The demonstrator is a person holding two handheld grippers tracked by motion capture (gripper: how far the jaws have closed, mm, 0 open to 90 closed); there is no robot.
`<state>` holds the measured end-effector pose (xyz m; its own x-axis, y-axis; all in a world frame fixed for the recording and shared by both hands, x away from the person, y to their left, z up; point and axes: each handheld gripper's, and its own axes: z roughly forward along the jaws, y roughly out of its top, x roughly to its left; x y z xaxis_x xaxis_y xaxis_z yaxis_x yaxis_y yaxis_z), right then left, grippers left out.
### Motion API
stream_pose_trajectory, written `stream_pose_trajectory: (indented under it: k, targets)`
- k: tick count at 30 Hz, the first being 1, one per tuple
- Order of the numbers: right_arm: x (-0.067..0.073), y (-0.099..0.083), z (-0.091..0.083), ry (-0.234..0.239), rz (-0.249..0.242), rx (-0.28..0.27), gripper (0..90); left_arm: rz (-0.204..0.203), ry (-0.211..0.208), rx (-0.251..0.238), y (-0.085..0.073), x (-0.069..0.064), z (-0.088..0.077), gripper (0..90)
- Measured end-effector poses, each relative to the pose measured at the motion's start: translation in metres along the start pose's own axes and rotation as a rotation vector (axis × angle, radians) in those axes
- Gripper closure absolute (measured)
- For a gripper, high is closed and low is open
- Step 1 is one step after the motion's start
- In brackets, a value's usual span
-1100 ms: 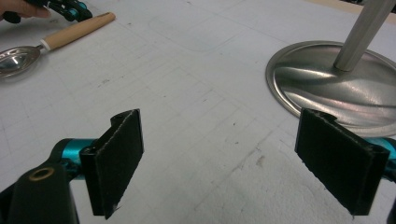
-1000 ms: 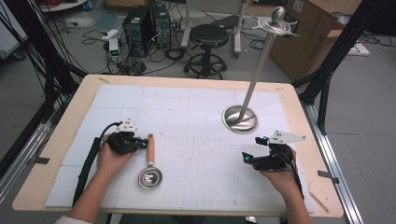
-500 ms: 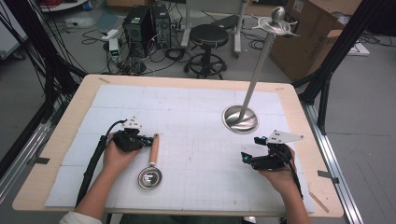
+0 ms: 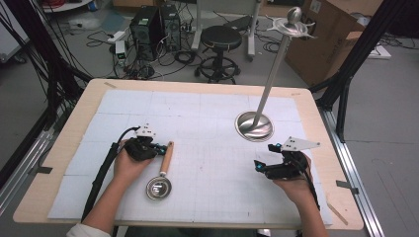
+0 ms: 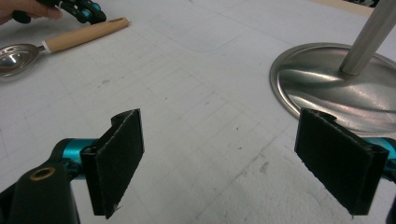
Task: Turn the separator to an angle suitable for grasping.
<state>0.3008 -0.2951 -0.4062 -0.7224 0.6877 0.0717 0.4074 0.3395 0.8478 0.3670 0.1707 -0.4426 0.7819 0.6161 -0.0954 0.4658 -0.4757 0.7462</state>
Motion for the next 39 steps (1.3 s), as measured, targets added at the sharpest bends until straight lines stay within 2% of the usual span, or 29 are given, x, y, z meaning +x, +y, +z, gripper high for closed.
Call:
stream_pose_trajectory:
  k: [7, 14, 28, 32, 39]
  targets:
    - [0.0, 0.0, 0.001, 0.004, -0.003, 0.001, 14.6, 0.047, 0.0, 0.039, 0.013, -0.011, 0.012, 89.7]
    - [0.0, 0.0, 0.0, 0.003, -0.006, 0.001, 14.6, 0.07, -0.023, 0.061, 0.02, -0.023, 0.022, 89.6]
    - [0.001, 0.0, 0.004, 0.007, -0.011, 0.015, 14.6, 0.121, -0.067, 0.092, 0.026, -0.039, 0.027, 89.6]
    - [0.001, 0.0, 0.006, 0.008, -0.016, 0.022, 14.6, 0.139, -0.06, 0.1, 0.028, -0.043, 0.028, 89.4]
    - [0.001, -0.001, 0.004, 0.006, -0.007, 0.019, 14.6, 0.166, -0.054, 0.106, 0.027, -0.045, 0.019, 82.1]
